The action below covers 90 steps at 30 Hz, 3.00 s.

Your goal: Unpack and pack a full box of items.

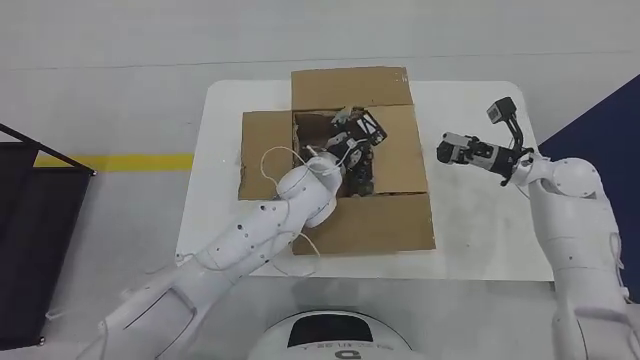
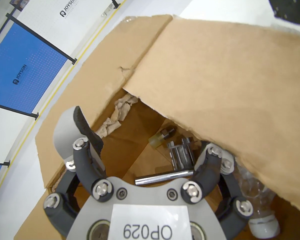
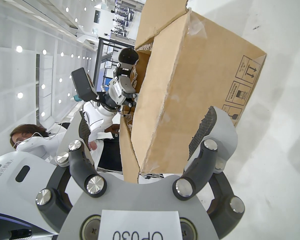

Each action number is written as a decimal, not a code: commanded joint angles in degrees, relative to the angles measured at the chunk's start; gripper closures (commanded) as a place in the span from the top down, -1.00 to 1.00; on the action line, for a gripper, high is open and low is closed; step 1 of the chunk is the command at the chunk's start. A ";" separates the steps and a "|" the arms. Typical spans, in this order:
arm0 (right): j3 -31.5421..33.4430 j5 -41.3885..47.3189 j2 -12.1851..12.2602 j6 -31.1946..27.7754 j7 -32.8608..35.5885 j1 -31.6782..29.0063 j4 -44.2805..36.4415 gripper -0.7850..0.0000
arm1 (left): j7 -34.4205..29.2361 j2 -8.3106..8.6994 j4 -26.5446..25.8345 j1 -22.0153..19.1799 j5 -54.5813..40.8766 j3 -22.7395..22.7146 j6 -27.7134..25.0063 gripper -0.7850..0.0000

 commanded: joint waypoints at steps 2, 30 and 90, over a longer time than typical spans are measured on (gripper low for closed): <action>-0.50 3.01 0.64 0.97 0.97 -0.06 -0.06 1.00 | 5.80 -0.95 -2.14 -0.11 -2.56 -0.09 1.13 1.00; 22.50 25.72 7.95 -2.38 -2.37 -20.78 -2.94 1.00 | 15.97 -14.22 16.62 -8.79 -4.79 9.98 4.85 1.00; -52.51 -52.74 -2.48 21.47 -12.35 21.75 -23.69 -0.07 | 18.56 1.97 -35.62 37.41 -6.79 -54.59 -6.90 1.00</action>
